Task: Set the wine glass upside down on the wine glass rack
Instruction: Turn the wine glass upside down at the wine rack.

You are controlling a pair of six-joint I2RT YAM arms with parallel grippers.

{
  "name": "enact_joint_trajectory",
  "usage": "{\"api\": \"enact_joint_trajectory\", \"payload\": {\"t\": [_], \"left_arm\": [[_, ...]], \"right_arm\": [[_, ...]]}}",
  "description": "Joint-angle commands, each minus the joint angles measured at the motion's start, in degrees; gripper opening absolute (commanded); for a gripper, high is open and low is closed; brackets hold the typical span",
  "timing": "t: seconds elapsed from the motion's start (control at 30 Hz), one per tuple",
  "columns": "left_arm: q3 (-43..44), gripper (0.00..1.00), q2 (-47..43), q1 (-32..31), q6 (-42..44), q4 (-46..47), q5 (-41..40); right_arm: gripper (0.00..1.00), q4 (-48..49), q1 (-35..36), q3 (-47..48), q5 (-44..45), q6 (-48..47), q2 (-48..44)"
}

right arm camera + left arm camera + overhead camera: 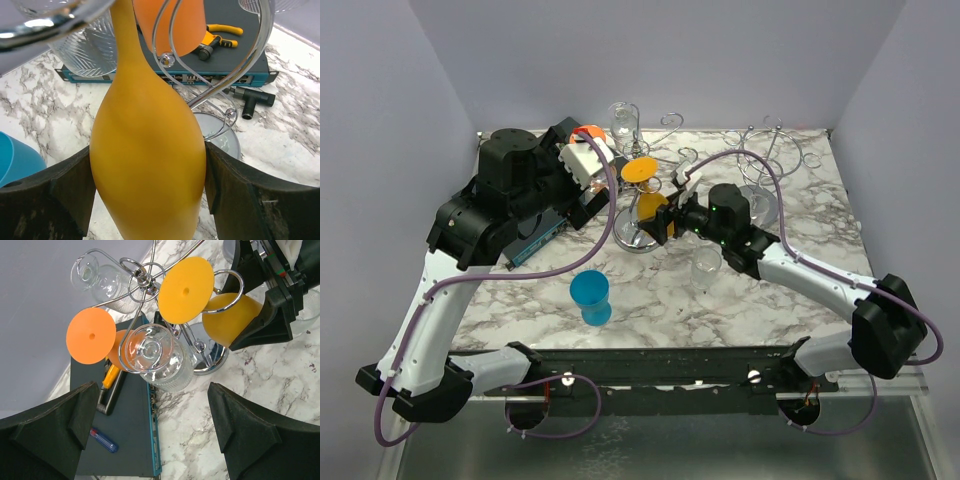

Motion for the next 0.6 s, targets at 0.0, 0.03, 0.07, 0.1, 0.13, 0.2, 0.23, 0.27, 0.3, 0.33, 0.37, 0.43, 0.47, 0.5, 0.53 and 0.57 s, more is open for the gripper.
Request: {"api": "enact_joint_trajectory", "payload": {"t": [0.0,0.03,0.07,0.1,0.13,0.2,0.23,0.27,0.3,0.33,0.37,0.43,0.47,0.5,0.53,0.57], "left_arm": [[-0.25,0.99,-0.83,-0.26,0.27,-0.74,-1.46],[-0.29,0.99,-0.74,-0.24,0.27,-0.74,-1.46],[-0.25,0.99,-0.73,-0.24,0.27,-0.74,-1.46],[-0.26,0.99,-0.73,-0.19,0.25,-0.74,-1.46],[-0.22,0.99,-0.7,-0.24,0.19,-0.76,-1.46],[-0.23,0.99,-0.67,-0.24,0.14,-0.69,-1.54],[-0.19,0.99,-0.67,-0.24,0.16,-0.71,-1.59],[-0.25,0.99,-0.65,-0.19,0.16,-0.73,-1.63],[-0.22,0.99,-0.67,-0.24,0.17,-0.74,-1.68],[-0.17,0.99,-0.57,-0.24,0.13,-0.74,-1.72],[-0.07,0.99,-0.56,-0.24,0.17,-0.74,-1.8],[0.05,0.99,-0.47,-0.24,0.1,-0.74,-1.81],[0.09,0.99,-0.47,-0.24,0.03,-0.78,-1.82],[0.13,0.99,-0.39,-0.24,-0.06,-0.74,-1.72],[0.1,0.99,-0.38,-0.24,-0.13,-0.76,-1.65],[0.1,0.99,-0.38,-0.24,-0.12,-0.74,-1.63]], "right_arm": [[0.63,2.51,0.63,-0.99,0.03,-1.22,-2.12],[0.63,2.8,0.64,-1.23,0.16,-1.24,-2.53],[0.62,3.01,0.64,-1.69,0.28,-2.85,-2.8],[0.63,3.4,0.64,-1.96,0.27,-2.98,-3.21],[0.62,3.8,0.63,-2.48,0.18,-3.03,-3.6],[0.62,4.94,0.64,-3.6,0.01,-3.16,-4.44],[0.62,5.52,0.64,-4.25,-0.1,-3.17,-4.86],[0.62,6.06,0.62,-4.73,-0.28,-3.1,-5.2],[0.62,6.49,0.63,-5.24,-0.4,-3.04,-5.52],[0.62,7.03,0.64,-5.74,-0.58,-3.09,-5.91],[0.62,7.53,0.64,-6.28,-0.52,-2.83,-6.15],[0.62,8.47,0.64,-7.36,-0.2,-2.48,-6.87],[0.62,9.18,0.58,-7.82,-0.02,-2.25,-7.1],[0.62,9.64,0.6,-8.36,0.26,-1.93,-7.28],[0.62,9.99,0.61,-8.61,0.54,-1.98,-7.35],[0.63,10.09,0.59,-8.81,0.85,-0.45,-7.33]]}}
